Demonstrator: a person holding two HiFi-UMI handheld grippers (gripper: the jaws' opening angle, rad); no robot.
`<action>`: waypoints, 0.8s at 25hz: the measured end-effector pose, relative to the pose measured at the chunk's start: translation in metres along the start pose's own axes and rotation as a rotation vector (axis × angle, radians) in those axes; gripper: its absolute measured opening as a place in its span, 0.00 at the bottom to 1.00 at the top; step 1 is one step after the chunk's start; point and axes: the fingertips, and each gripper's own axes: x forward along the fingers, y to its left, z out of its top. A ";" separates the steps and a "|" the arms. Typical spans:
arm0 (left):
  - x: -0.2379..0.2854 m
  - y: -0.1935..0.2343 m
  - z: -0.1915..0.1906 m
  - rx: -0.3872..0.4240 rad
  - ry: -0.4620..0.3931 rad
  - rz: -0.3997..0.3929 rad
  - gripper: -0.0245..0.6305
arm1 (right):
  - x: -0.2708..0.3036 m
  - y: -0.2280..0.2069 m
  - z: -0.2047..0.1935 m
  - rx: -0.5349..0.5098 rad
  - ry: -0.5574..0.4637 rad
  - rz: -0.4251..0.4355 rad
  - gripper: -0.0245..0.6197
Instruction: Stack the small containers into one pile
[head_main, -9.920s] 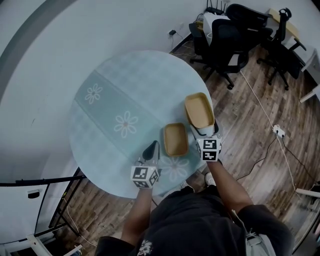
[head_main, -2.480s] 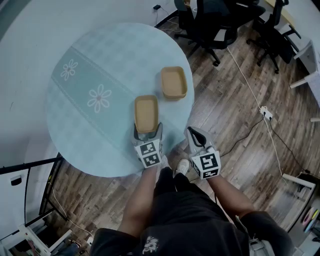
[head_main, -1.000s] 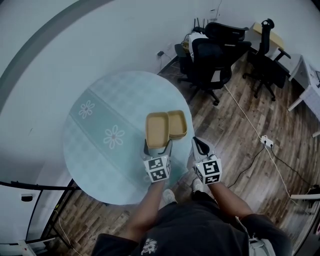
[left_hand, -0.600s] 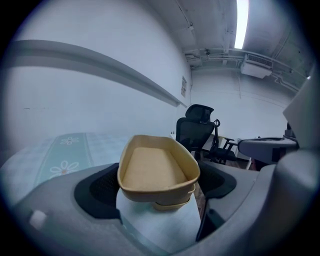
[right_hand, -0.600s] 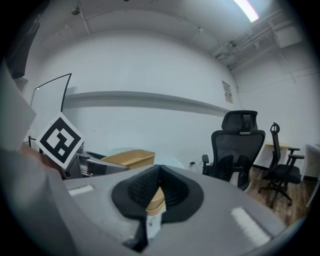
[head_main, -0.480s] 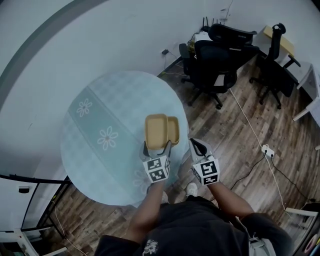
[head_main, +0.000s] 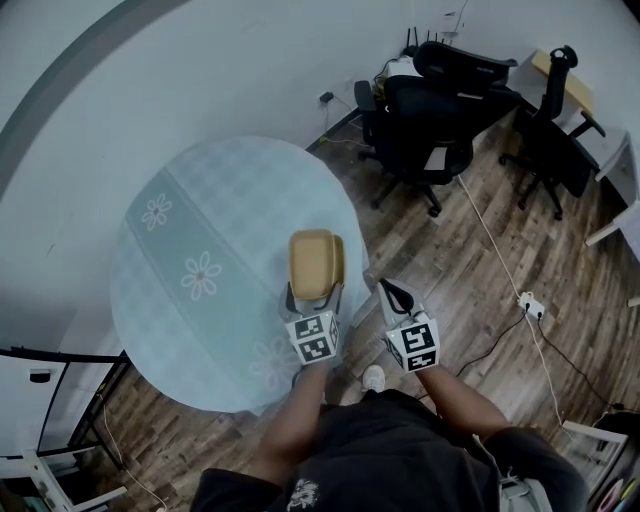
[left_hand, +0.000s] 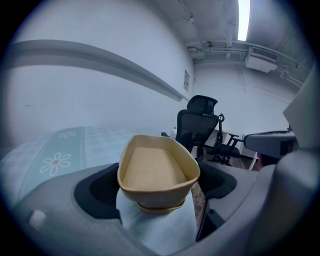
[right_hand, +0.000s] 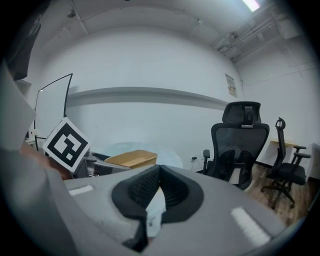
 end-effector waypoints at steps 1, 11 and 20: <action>0.003 -0.002 -0.002 -0.002 0.001 -0.001 0.79 | 0.001 -0.002 -0.002 -0.001 0.002 0.002 0.04; 0.028 -0.009 -0.018 -0.007 0.022 0.015 0.79 | 0.003 -0.018 -0.015 -0.008 0.030 0.029 0.04; 0.039 -0.009 -0.037 -0.008 0.045 0.023 0.79 | 0.007 -0.022 -0.022 -0.011 0.040 0.045 0.04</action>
